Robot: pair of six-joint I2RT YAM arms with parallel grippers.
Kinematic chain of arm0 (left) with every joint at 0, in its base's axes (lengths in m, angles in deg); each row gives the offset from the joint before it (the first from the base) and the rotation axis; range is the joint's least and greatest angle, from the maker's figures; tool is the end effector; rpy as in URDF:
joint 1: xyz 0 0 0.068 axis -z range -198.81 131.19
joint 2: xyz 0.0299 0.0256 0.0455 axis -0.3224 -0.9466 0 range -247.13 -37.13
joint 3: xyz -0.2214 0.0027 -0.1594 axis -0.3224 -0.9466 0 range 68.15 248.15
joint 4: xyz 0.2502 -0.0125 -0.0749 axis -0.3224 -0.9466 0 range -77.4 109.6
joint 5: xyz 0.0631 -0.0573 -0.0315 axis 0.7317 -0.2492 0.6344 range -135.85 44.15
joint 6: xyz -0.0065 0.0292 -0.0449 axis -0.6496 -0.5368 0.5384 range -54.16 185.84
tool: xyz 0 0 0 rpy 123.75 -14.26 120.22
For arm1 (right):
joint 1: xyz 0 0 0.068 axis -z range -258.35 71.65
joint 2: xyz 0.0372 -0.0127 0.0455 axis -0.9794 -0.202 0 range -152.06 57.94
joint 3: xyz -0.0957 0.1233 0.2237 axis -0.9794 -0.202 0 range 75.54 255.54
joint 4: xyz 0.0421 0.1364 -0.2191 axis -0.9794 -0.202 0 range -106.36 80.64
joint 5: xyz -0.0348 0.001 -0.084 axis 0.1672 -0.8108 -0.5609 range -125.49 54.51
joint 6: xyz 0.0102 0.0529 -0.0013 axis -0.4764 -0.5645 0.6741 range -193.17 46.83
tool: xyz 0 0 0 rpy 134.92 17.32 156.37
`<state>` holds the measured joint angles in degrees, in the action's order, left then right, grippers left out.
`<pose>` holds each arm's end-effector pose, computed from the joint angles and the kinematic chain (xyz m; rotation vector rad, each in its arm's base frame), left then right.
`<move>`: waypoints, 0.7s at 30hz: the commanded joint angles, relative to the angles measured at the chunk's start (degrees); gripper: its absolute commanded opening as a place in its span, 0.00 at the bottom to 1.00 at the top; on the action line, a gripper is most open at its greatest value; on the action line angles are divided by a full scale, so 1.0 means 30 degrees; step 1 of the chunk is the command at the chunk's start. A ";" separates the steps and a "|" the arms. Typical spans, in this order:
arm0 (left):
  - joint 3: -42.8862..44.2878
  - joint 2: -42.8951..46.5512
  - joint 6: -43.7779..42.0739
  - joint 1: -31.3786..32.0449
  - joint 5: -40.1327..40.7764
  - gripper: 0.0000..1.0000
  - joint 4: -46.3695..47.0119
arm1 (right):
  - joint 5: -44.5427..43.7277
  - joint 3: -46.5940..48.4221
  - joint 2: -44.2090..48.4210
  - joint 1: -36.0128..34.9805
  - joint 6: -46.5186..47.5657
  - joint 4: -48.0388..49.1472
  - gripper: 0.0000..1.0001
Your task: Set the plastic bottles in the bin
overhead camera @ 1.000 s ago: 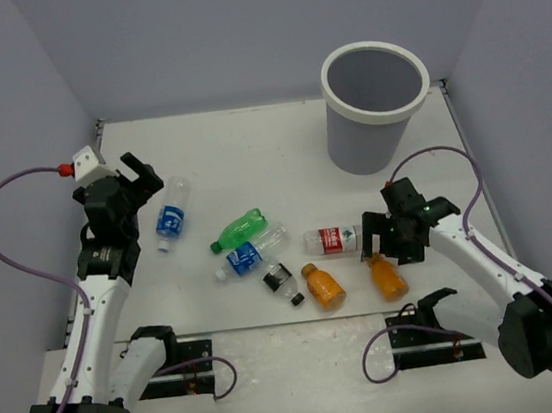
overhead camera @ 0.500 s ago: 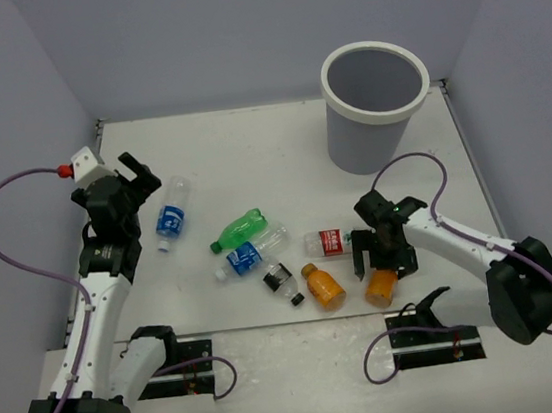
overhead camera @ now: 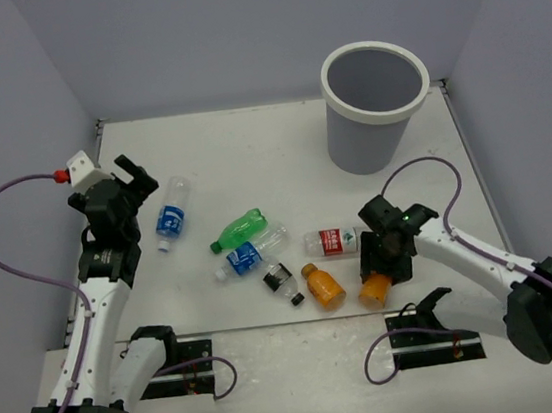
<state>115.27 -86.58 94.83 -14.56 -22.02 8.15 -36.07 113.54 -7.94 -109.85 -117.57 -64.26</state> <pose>0.1996 -0.0004 0.3386 -0.6642 1.6629 -0.0391 0.1456 0.0888 0.1841 0.3417 3.0148 0.1057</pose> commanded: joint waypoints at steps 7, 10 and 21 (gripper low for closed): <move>0.0009 0.0088 0.0346 -0.0099 -0.0656 1.00 -0.0048 | 0.1294 0.5944 0.5551 -0.0084 0.2774 0.1215 0.10; 0.0062 -0.0027 0.0293 -0.0099 -0.1152 1.00 -0.0124 | -0.0724 0.8932 0.4923 -0.0091 0.3840 0.2432 0.07; 0.0164 -0.0685 -0.0026 -0.0099 -0.0504 1.00 -0.1249 | -0.6468 2.2230 -0.3836 0.2662 0.7699 0.6854 0.00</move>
<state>115.27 -87.95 95.21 -14.56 -24.48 6.02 -48.59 167.51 -9.87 -107.68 -99.07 -51.62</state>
